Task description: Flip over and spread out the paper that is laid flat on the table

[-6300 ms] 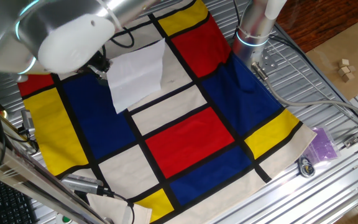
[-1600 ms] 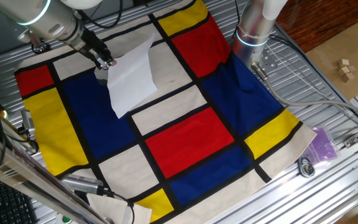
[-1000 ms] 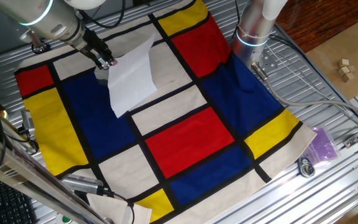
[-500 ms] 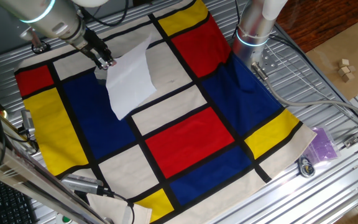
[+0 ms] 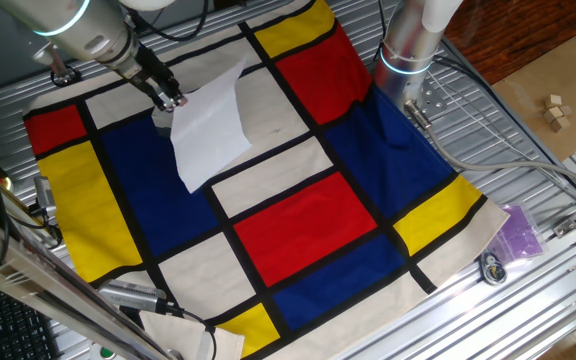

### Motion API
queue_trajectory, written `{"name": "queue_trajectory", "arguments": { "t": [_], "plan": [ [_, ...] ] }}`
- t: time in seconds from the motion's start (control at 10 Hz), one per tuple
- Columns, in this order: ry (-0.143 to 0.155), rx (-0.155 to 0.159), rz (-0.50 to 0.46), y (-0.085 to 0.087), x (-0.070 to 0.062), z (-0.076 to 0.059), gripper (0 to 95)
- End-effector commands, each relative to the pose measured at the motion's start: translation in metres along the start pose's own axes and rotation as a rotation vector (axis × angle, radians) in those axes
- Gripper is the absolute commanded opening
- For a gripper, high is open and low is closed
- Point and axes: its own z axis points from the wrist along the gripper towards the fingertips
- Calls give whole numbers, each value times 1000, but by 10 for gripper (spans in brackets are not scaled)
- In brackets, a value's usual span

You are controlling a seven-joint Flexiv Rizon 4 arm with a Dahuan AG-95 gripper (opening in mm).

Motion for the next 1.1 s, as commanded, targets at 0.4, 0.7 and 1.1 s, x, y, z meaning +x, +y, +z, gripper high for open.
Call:
{"name": "queue_trajectory", "arguments": {
  "t": [0.4,0.7,1.1],
  "plan": [
    [17,-29,30,8,20,0,0],
    [18,-80,60,11,24,1,0],
    [23,-114,70,11,24,2,0]
  ]
}}
